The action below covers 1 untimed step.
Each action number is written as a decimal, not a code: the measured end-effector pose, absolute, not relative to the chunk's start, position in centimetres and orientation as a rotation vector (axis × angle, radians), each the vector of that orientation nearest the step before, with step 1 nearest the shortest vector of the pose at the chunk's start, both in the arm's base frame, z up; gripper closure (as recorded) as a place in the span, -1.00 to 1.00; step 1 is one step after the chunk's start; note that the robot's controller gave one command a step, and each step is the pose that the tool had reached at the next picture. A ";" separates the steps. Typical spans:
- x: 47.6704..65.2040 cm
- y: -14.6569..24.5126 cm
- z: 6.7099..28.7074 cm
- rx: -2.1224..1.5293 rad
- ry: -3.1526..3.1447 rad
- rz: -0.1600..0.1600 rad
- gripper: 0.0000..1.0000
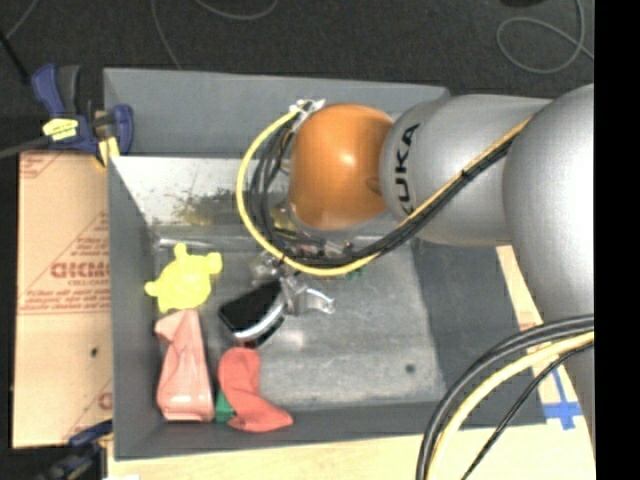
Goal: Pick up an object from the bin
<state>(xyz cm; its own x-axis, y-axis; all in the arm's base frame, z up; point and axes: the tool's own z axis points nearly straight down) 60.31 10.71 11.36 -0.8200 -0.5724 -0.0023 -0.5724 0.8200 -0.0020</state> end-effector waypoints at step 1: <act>61.4 11.1 17.5 -0.927 2.998 -0.005 1.00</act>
Offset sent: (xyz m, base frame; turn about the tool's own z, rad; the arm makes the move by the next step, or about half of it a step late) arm 0.0292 0.0414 -0.0436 0.0846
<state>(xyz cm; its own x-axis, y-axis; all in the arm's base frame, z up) 61.38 11.05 17.49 -0.8255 -0.5644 -0.0029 -0.5644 0.8255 -0.0044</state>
